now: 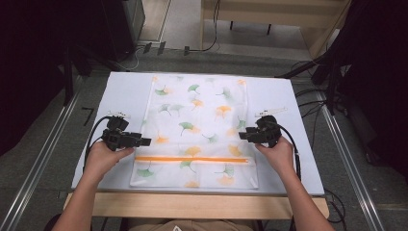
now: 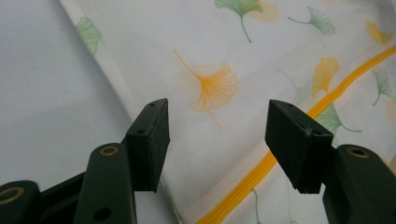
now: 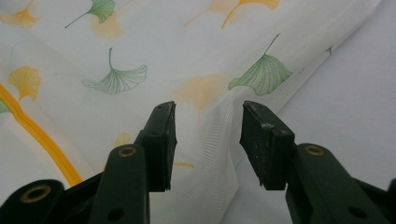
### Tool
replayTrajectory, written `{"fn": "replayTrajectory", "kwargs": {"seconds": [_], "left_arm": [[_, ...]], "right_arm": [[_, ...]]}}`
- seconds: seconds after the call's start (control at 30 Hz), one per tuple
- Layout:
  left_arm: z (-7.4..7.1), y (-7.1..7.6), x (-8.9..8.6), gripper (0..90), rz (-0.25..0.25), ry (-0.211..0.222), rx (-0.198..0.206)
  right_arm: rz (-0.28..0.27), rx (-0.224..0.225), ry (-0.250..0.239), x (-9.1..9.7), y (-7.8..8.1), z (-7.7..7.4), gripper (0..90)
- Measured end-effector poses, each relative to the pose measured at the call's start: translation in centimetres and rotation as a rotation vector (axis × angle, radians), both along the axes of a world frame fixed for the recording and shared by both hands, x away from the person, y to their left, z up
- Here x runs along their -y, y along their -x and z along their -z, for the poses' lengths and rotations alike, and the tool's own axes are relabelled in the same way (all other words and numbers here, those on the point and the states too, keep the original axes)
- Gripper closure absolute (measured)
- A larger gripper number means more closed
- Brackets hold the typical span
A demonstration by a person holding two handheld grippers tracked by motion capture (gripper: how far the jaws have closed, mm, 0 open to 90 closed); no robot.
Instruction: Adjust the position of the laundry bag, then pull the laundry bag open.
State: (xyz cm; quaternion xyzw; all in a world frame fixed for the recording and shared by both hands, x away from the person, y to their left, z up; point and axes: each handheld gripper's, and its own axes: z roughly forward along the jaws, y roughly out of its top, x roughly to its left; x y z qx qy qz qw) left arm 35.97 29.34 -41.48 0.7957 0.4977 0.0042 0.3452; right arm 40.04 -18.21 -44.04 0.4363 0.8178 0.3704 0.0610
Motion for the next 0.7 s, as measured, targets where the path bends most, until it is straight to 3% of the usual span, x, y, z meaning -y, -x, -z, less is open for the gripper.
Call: {"fn": "replayTrajectory", "kwargs": {"seconds": [0.27,0.53,0.7], "left_arm": [[-0.4,0.2,0.8,37.9,0.021,0.004,0.017],[-0.8,0.3,2.3,38.2,0.061,-0.022,0.027],[-1.0,0.2,3.7,37.8,0.109,-0.028,0.034]], "right_arm": [[0.001,0.017,-0.012,0.3,0.6,-0.4,54.1],[-0.023,0.043,-0.021,0.7,2.3,-0.8,52.3],[-0.022,0.054,-0.022,1.1,3.4,-1.1,51.6]]}}
